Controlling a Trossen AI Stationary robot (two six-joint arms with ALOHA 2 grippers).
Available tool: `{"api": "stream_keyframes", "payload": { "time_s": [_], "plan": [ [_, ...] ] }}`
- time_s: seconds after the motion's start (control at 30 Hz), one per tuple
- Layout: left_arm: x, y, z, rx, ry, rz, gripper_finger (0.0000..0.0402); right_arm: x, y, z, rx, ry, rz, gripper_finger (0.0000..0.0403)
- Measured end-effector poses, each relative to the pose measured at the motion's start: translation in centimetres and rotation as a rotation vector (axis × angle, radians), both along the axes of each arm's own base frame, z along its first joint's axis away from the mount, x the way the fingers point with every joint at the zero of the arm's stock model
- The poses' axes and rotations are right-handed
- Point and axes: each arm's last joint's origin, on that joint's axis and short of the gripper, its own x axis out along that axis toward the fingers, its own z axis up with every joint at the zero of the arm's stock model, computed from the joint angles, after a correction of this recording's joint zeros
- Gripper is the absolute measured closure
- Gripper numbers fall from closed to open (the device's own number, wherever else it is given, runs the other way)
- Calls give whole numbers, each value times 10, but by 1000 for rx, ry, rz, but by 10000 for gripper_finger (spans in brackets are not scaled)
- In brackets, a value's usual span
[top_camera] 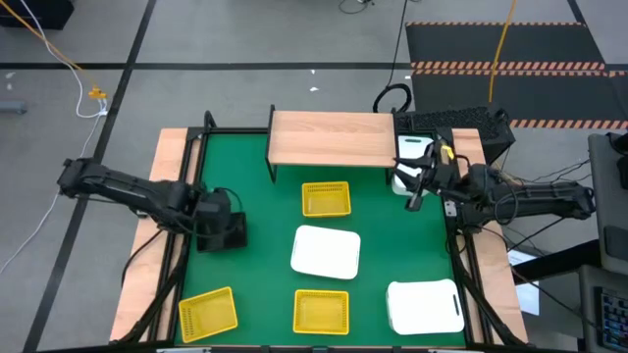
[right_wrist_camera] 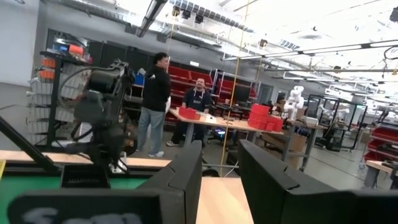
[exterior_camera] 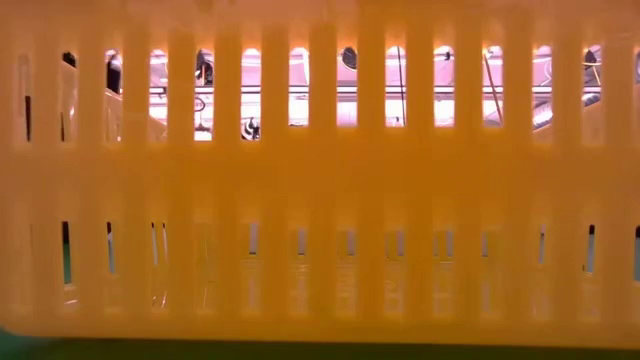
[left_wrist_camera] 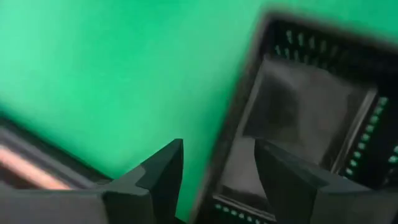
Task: Stack baskets on shelf by color
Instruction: Put the stacked black bins on the shelf
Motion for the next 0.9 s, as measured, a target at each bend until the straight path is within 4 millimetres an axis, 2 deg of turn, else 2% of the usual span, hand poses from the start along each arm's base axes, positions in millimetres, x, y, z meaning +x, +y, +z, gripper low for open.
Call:
{"api": "stream_keyframes", "payload": {
  "time_s": [0.3,0.47,0.63,0.8,0.9],
  "plan": [
    [21,5,-29,17,188,127,210,7,0,-1,-23,4,-5,303],
    [28,10,-37,16,209,185,217,7,0,-1,-32,6,-7,303],
    [41,17,-42,-47,109,366,281,7,0,-1,-38,7,-9,303],
    [47,25,-40,-101,-13,736,376,7,0,-1,-39,7,-9,303],
    [49,26,-38,-138,-35,852,385,7,0,-1,-38,7,-9,303]
  ]
}}
